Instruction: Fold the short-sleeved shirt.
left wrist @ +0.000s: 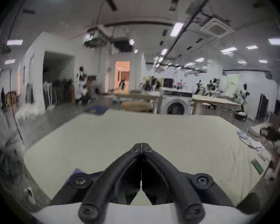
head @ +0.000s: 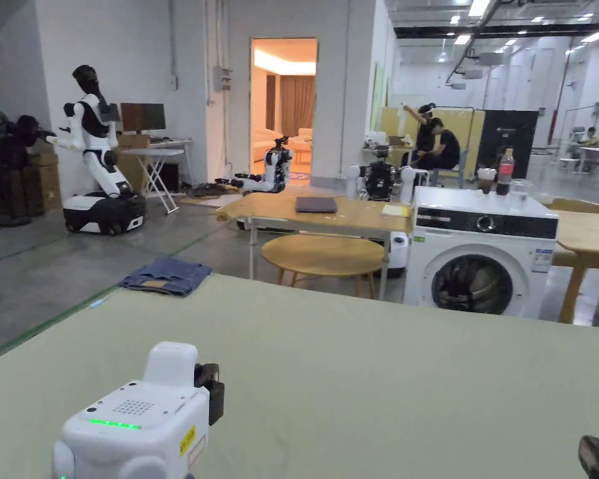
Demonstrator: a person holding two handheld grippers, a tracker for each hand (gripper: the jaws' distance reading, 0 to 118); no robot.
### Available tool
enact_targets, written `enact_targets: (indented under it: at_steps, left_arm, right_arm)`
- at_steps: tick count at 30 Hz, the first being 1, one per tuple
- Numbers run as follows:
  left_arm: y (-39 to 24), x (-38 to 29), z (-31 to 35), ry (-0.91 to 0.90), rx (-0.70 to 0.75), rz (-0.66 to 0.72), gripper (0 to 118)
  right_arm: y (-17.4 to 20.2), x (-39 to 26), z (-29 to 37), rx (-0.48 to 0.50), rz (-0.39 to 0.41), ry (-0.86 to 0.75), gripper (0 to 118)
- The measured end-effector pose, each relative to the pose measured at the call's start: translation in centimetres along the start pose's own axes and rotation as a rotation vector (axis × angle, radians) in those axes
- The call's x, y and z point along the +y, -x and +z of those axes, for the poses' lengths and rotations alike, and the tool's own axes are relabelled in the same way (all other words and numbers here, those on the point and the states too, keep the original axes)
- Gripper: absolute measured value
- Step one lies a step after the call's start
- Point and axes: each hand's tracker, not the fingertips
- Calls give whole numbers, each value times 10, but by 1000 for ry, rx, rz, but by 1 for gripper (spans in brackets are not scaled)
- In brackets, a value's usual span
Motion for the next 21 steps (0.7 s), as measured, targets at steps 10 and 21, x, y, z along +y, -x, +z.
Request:
enact_targets:
  at_steps: [10,21]
  left_arm:
    - [-98,37,-6,-30,-60,-86,0]
    - [-100,50,-2,-29,-90,-77,0]
  right_arm:
    - [7,58,7,-87,82,-113,0]
    - [18,46,-3,-53,68,-72,0]
